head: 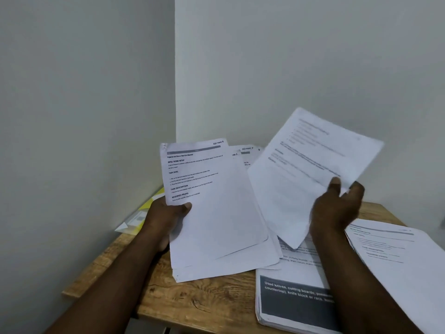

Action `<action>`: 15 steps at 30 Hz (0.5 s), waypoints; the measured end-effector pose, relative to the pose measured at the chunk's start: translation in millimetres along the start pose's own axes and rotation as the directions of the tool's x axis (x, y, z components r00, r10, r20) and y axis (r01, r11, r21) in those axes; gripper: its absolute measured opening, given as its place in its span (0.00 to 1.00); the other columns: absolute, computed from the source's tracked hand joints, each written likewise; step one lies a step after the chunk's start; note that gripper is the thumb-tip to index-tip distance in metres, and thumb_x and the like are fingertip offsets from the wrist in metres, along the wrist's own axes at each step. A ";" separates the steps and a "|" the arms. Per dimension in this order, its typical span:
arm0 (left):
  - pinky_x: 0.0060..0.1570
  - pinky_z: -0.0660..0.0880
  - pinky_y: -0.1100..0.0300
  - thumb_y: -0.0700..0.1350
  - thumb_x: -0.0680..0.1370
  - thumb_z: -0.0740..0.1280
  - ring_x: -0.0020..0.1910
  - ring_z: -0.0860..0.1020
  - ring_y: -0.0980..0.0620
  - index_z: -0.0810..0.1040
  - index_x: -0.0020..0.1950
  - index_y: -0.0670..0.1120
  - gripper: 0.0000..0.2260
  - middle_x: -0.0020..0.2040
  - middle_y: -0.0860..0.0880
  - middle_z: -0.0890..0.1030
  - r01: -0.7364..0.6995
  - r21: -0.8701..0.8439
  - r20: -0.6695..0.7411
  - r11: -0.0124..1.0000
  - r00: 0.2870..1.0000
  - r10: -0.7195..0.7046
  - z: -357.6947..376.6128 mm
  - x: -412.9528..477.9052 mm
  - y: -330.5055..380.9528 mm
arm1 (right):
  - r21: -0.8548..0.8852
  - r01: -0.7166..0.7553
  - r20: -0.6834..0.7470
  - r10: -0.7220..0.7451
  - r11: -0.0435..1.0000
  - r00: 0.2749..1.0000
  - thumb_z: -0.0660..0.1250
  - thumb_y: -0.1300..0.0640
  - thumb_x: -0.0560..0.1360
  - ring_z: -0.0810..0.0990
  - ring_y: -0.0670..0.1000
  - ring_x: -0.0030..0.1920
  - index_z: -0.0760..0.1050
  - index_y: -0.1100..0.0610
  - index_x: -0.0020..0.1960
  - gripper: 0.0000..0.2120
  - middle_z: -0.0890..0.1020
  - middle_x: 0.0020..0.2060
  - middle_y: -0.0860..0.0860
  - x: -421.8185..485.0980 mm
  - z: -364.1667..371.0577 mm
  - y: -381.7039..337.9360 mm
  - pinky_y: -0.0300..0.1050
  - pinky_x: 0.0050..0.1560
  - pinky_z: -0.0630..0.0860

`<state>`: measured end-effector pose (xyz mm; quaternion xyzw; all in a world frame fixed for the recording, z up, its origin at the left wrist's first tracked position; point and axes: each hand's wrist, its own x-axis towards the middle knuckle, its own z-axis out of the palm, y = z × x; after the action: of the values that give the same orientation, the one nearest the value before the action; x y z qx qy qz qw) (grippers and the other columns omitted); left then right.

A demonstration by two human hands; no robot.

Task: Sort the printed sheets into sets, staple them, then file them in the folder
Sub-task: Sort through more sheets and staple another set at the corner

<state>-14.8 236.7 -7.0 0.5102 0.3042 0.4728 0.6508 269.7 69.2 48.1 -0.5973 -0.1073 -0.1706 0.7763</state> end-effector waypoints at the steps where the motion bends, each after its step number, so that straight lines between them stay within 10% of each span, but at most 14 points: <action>1: 0.64 0.78 0.39 0.30 0.78 0.70 0.58 0.85 0.39 0.83 0.63 0.43 0.16 0.58 0.43 0.87 -0.001 0.007 -0.008 1.000 1.000 0.001 -1.1 0.4 -0.4 | 0.040 0.001 -0.039 0.001 0.999 0.999 0.64 0.53 0.86 0.74 0.51 0.54 0.73 0.63 0.64 0.14 0.77 0.54 0.54 5.2 -2.7 -3.0 0.40 0.56 0.70; 6: 0.67 0.76 0.35 0.39 0.67 0.76 0.59 0.85 0.39 0.85 0.61 0.45 0.22 0.58 0.44 0.87 -0.022 0.049 0.016 0.999 1.000 0.021 -1.5 1.6 -2.0 | 0.200 -0.109 -0.082 0.127 0.974 0.988 0.63 0.54 0.86 0.74 0.49 0.51 0.72 0.56 0.59 0.06 0.75 0.53 0.52 28.9 -13.1 -10.5 0.29 0.47 0.71; 10: 0.66 0.77 0.38 0.38 0.68 0.76 0.56 0.86 0.42 0.85 0.58 0.45 0.18 0.55 0.46 0.88 -0.038 0.151 0.058 0.988 0.998 0.030 4.7 -2.1 0.1 | 0.125 -0.392 0.194 0.365 0.911 0.911 0.67 0.51 0.85 0.76 0.50 0.41 0.77 0.53 0.58 0.06 0.78 0.44 0.50 24.0 -7.3 0.9 0.40 0.41 0.73; 15: 0.63 0.79 0.42 0.36 0.73 0.76 0.55 0.87 0.43 0.86 0.57 0.44 0.13 0.54 0.45 0.88 -0.045 0.210 0.090 0.977 0.996 0.027 7.2 -7.4 2.6 | 0.002 -0.349 0.465 0.309 0.937 0.830 0.67 0.56 0.85 0.76 0.52 0.38 0.79 0.59 0.56 0.06 0.79 0.39 0.50 -16.7 9.5 4.9 0.37 0.35 0.73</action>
<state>-12.0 227.1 -3.0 0.6020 0.3153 0.4269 0.5966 256.6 81.7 40.1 -0.5958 -0.1899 0.1158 0.7717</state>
